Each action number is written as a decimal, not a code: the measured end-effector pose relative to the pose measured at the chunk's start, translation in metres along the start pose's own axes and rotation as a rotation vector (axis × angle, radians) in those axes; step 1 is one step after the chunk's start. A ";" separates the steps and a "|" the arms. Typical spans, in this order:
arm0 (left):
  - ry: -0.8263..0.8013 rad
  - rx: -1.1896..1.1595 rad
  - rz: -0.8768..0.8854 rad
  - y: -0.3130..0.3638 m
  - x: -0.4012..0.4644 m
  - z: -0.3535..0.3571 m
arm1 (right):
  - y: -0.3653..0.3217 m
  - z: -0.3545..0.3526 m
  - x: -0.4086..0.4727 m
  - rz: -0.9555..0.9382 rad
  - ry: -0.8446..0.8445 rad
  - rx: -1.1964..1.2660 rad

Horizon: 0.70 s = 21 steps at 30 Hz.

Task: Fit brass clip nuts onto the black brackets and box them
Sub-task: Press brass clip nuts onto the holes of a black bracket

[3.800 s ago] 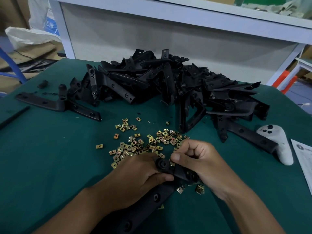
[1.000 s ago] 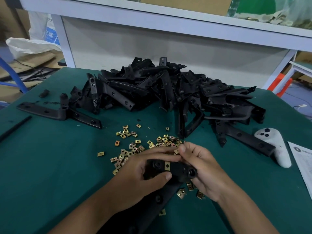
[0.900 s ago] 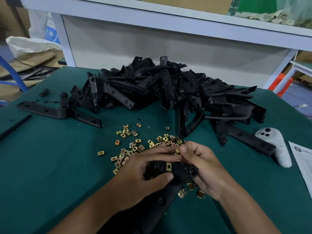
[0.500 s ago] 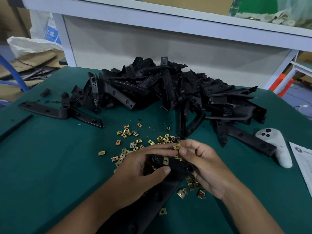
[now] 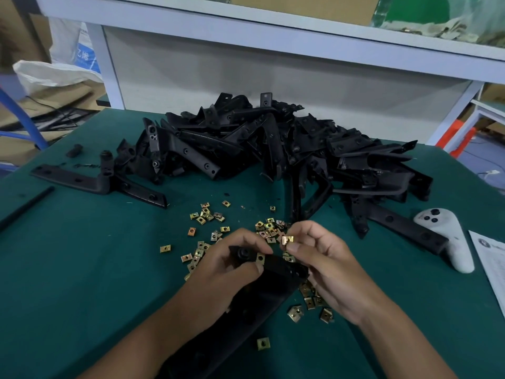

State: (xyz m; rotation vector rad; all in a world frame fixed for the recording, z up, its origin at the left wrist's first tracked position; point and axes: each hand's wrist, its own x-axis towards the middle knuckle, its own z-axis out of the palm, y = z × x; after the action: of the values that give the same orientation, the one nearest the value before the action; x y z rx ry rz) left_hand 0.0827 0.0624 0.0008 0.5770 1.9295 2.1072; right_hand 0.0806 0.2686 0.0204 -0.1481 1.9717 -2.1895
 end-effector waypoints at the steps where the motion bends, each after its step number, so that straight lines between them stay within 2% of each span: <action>1: 0.019 -0.006 0.003 0.000 0.001 0.000 | 0.001 0.001 -0.001 -0.016 -0.006 -0.038; 6: 0.120 0.003 0.004 0.000 0.004 0.002 | 0.004 0.005 -0.003 -0.194 -0.017 -0.224; 9: 0.088 0.027 -0.031 -0.002 0.003 0.002 | 0.005 0.007 -0.005 -0.321 0.040 -0.351; 14: 0.086 -0.029 0.006 0.003 0.003 0.001 | 0.005 0.004 -0.004 -0.487 0.130 -0.545; 18: 0.087 -0.028 0.015 0.005 0.004 0.001 | 0.007 0.005 -0.005 -0.670 0.118 -0.674; 21: 0.096 0.024 0.013 0.004 0.004 0.001 | 0.009 0.004 -0.004 -0.716 0.120 -0.703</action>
State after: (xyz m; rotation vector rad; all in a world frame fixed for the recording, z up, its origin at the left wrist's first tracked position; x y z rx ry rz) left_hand 0.0795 0.0642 0.0058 0.5029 2.0100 2.1589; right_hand 0.0863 0.2644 0.0124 -0.9652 3.0232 -1.6904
